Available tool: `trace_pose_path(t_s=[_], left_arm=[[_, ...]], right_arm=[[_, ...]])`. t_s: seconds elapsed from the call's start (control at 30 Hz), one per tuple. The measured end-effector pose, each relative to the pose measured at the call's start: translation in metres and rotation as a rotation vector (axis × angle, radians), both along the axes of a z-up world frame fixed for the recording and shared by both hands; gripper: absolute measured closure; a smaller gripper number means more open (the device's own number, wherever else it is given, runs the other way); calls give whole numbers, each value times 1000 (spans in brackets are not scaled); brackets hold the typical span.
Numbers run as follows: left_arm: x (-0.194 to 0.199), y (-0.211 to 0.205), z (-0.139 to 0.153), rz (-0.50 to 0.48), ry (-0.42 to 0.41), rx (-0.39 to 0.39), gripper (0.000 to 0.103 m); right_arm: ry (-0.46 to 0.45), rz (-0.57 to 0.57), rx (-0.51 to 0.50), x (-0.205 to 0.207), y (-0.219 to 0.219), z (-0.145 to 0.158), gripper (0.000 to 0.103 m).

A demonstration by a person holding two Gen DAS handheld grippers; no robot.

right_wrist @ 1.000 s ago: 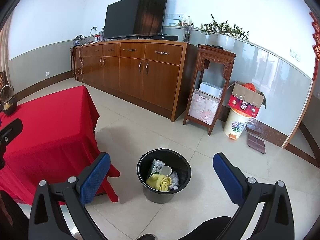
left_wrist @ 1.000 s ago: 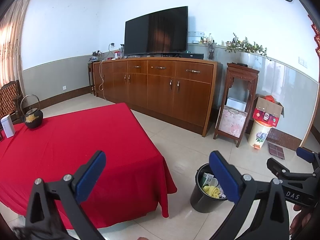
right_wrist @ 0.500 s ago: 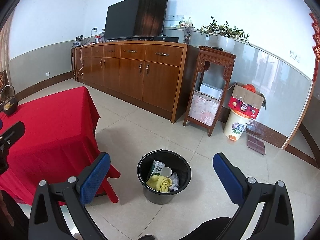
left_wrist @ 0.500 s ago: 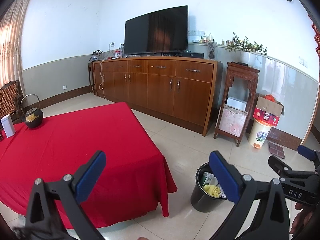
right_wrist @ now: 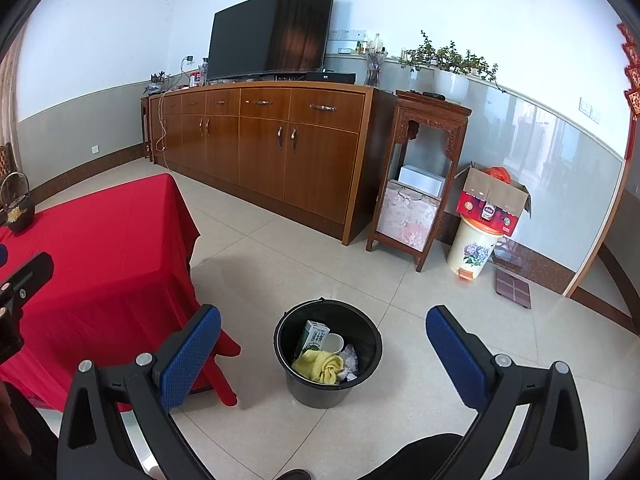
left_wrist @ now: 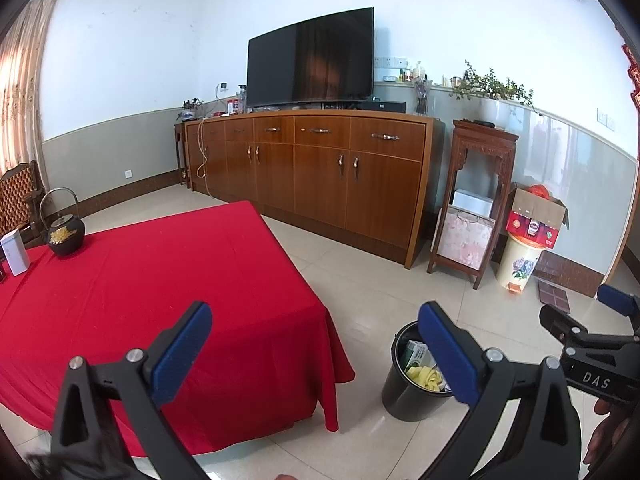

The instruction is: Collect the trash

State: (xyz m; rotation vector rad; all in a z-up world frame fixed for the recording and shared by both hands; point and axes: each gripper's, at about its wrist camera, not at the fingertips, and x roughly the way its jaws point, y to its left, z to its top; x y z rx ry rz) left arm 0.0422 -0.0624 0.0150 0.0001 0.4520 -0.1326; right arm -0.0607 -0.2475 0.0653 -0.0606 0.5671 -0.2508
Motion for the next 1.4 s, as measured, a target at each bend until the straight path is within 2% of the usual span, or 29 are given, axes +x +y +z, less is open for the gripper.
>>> trace_pose_path(t_s=[1.4], left_arm=[[-1,-3,-6,-45,16,4,0]], right_arm=[[7,-17,9,2,1,-2,0]])
